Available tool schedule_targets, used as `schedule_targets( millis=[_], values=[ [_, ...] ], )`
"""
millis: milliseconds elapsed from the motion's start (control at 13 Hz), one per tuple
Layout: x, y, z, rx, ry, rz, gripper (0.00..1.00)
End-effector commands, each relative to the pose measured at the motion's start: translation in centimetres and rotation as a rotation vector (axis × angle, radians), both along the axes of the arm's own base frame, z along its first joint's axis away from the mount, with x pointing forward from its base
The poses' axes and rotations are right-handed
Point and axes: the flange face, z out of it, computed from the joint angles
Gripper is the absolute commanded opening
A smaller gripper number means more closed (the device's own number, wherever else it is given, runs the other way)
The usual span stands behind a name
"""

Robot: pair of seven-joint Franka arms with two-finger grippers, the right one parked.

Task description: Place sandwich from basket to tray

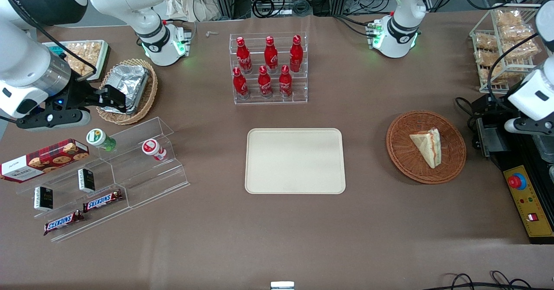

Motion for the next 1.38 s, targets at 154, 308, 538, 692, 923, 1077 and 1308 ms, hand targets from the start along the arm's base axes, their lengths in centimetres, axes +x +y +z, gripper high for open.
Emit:
schedule_targets(
  millis=[154,308,538,692,923,1077,1308],
  values=[
    [1.5,0.0,0.8,-0.012,0.009,-0.003,1.0],
    [1.4,0.0,0.5,-0.011,0.016,0.032,1.0],
    [0.8,-0.4,-2.4,0.001,0.02,0.144,1.0],
    [-1.7,-0.4,-5.1,-0.003,-0.04,0.202,1.0],
    [-5.0,-0.8,-10.6,-0.002,-0.1,0.42,1.0],
    [-6.0,-0.6,-13.9,-0.003,-0.118,0.528,1.0],
    [-7.1,-0.4,-18.0,-0.006,-0.124,0.569,1.0]
  ],
)
